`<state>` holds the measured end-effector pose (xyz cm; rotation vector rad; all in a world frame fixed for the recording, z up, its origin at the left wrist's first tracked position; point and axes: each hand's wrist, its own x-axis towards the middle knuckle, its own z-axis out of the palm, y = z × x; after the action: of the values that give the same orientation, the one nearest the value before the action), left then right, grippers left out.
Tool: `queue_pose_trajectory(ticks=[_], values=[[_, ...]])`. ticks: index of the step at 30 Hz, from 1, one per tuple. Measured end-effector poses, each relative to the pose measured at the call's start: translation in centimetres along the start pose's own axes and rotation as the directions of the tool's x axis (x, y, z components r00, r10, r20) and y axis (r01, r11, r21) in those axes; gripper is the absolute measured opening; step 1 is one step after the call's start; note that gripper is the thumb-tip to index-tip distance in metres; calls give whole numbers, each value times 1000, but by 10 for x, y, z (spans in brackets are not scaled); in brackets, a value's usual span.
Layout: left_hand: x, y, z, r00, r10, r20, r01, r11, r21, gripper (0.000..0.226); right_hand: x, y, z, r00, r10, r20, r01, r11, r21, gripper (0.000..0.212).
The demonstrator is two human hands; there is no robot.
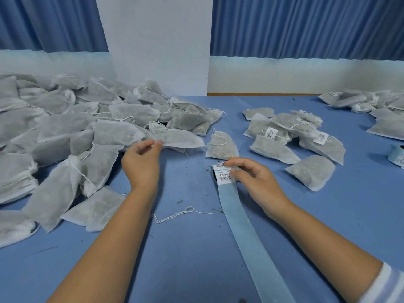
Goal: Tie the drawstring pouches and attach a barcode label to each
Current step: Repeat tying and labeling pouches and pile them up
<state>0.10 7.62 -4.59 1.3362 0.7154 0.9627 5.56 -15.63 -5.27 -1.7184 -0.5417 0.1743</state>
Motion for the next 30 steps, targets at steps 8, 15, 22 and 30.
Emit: queue_pose_trajectory(ticks=[8,15,22,30], values=[[-23,42,-1,915,60,398,58,959,-278,20,-6,-6,2,997,-75,-29,75,997,6,47],[-40,40,4,892,145,428,-125,989,-75,22,-10,-12,-1,974,-218,-60,221,975,35,40],[-29,28,3,943,27,331,-89,981,173,6,-11,-15,3,989,-141,-45,145,983,109,19],[-47,31,4,641,462,613,-712,656,250,32,-17,-16,3,970,-231,80,238,965,-107,40]])
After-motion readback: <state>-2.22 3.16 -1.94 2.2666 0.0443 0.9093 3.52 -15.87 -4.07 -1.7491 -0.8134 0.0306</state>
